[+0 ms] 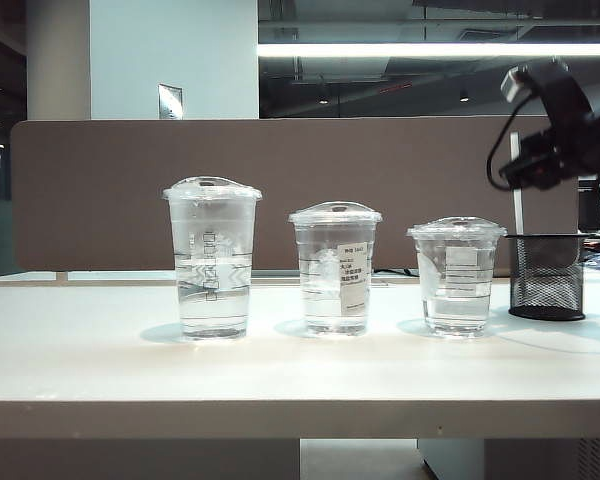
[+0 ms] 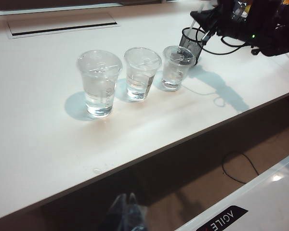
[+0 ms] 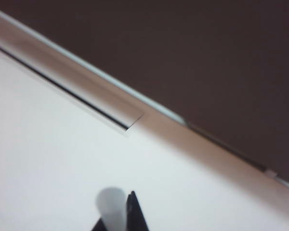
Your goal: Pick up the straw and insert it into the large coffee cup.
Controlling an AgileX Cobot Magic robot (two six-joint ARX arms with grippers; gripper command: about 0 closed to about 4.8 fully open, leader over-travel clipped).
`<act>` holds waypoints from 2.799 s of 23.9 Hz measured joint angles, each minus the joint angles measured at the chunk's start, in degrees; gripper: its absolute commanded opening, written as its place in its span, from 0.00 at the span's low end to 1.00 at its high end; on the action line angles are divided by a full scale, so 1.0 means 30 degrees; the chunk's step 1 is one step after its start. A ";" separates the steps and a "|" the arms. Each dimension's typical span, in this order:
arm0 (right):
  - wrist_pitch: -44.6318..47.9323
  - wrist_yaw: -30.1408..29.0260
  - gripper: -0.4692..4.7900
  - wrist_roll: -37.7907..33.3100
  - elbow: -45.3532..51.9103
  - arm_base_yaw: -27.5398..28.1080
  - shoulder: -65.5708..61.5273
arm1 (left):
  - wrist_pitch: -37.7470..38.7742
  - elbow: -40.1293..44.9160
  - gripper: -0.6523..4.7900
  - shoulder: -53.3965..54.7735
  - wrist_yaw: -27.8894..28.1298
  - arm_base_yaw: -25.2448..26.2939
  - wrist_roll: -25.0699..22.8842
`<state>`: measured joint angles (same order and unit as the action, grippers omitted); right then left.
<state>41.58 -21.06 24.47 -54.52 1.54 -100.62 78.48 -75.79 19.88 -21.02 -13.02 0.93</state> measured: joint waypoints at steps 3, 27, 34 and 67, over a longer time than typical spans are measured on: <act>-0.0576 0.0007 0.09 -0.0015 -0.0838 -0.0007 0.0801 | 0.0000 0.0000 0.11 0.0000 0.0000 0.0000 0.0000; -0.8262 0.1158 0.09 -0.6266 -0.5617 -1.2043 0.5836 | 0.0000 0.0000 0.11 0.0000 0.0000 0.0000 0.0000; -0.9173 0.1173 0.09 -0.6288 -0.5610 -1.3719 0.5311 | 0.0000 0.0000 0.11 0.0000 0.0000 0.0000 0.0000; -0.8073 0.1508 0.09 -0.6135 -0.6098 -1.3515 0.3708 | 0.0007 0.0000 0.11 -0.0022 0.0000 0.0000 0.0000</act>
<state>17.37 -16.53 6.07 -72.82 -39.00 -89.49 78.50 -75.79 19.81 -21.02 -13.02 0.93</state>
